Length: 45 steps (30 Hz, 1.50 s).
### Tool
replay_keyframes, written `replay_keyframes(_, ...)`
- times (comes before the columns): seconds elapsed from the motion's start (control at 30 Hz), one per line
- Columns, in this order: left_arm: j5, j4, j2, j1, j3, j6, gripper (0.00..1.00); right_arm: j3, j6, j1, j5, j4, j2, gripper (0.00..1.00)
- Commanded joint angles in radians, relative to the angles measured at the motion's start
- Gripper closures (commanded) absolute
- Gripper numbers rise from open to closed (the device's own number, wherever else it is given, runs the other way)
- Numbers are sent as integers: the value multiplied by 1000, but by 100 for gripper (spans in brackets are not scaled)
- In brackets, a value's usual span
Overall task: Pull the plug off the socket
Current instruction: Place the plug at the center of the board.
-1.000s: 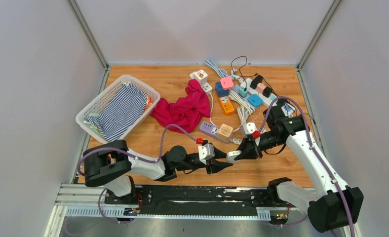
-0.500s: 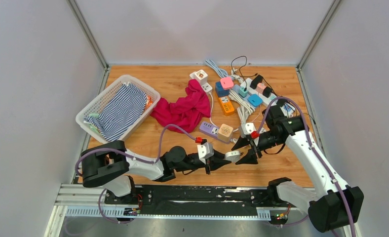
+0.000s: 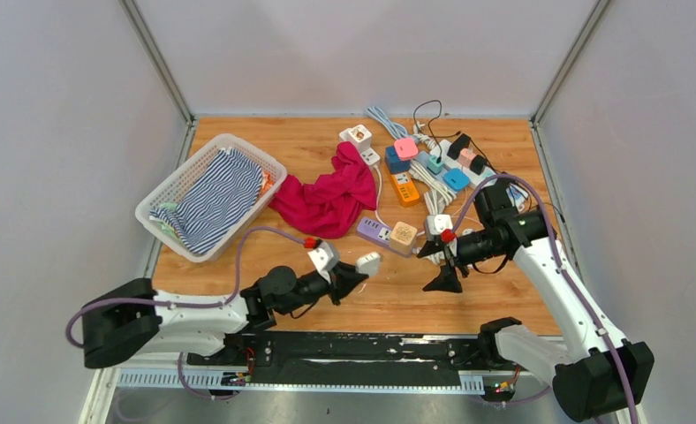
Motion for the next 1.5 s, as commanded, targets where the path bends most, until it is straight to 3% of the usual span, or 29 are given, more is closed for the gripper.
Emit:
replay_keyframes(0.0, -180, -186, -197, 137, -63, -143, 100, -6, 80, 12, 69, 65, -17, 22)
replay_keyframes(0.17, -281, -364, -426, 307, -113, -228, 100, -14, 109, 10, 98, 97, -11, 22)
replay_keyframes(0.3, -420, -473, -478, 384, -116, -271, 100, -19, 124, 10, 109, 111, -8, 22)
replay_keyframes(0.43, -576, -528, -409, 400, -90, -294, 100, -22, 129, 10, 116, 117, -3, 22)
replay_keyframes(1.03, -771, -792, -92, 427, 146, -480, 100, -27, 137, 10, 133, 129, 0, 21)
replay_keyframes(1.23, -815, -899, -54, 443, 190, -569, 93, -28, 138, 10, 135, 129, 2, 21)
replay_keyframes(1.33, -873, -1071, -9, 450, 262, -687, 89, -28, 138, 10, 136, 130, 3, 21)
replay_keyframes(1.47, -875, -1126, 59, 454, 316, -706, 87, -28, 141, 10, 138, 130, 3, 21)
